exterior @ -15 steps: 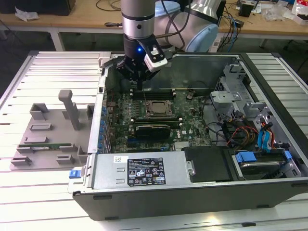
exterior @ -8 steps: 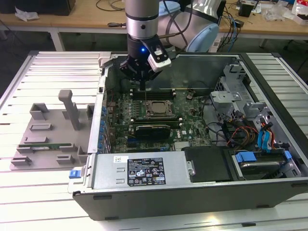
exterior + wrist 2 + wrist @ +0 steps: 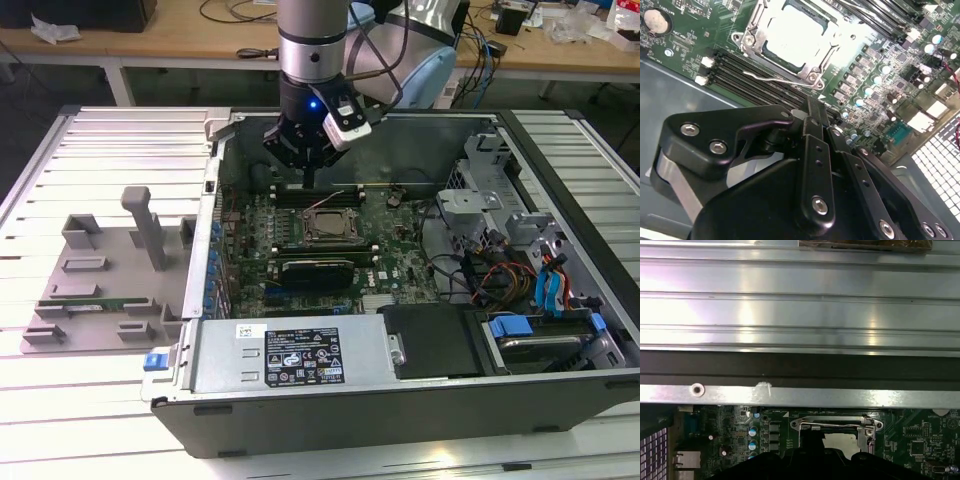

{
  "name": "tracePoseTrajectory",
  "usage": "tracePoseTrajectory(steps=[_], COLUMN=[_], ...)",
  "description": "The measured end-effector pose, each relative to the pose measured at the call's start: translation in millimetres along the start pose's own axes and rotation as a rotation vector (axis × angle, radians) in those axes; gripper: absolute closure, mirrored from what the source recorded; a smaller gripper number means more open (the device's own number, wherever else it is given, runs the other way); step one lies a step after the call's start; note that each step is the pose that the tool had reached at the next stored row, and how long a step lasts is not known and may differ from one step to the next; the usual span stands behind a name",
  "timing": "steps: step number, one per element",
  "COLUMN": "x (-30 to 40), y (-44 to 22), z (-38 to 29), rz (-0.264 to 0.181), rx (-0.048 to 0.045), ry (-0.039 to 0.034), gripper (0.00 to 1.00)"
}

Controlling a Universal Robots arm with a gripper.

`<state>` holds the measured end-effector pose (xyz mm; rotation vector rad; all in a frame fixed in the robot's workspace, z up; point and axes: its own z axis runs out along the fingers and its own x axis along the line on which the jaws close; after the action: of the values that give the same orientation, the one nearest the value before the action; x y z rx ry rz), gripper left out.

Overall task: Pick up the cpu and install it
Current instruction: 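Install the first cpu locking lever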

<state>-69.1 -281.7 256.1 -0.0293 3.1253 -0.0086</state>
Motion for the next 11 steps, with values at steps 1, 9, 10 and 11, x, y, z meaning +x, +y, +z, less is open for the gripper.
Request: tracePoseTrajectory(steps=[1, 9, 10, 11], x=[-0.6, -1.0, -1.0, -1.5], y=[0.0, 0.0, 0.0, 0.0], z=[0.5, 5.6, 7.3, 9.2], rz=[0.000, 0.002, 0.003, 0.004], rx=[0.0001, -0.0006, -0.0023, -0.0031], ry=[0.0002, 0.0002, 0.0001, 0.0003], gripper=[0.89, 0.89, 0.89, 0.89])
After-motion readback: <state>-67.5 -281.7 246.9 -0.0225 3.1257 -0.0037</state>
